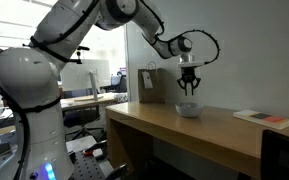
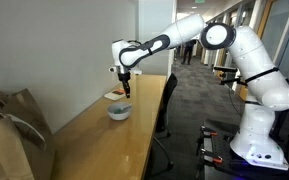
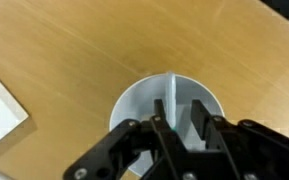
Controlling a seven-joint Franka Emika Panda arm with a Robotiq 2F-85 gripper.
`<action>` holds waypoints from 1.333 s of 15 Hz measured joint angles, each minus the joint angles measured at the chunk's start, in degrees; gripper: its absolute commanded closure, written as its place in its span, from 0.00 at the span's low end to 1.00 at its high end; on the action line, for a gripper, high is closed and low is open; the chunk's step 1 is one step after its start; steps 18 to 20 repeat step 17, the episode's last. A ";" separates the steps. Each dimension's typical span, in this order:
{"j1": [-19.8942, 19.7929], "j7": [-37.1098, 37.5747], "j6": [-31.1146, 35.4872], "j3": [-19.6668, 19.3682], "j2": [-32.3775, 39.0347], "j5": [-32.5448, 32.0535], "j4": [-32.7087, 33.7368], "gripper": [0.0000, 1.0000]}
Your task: Put the marker inside the bowl
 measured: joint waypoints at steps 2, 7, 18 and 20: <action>-0.17 0.00 0.00 -0.01 0.16 0.04 0.49 0.18; -1.10 0.54 0.12 -0.05 -0.87 3.81 0.93 0.00; -1.87 3.42 3.46 0.06 -18.42 15.48 -10.15 0.00; -1.87 3.42 3.46 0.06 -18.42 15.48 -10.15 0.00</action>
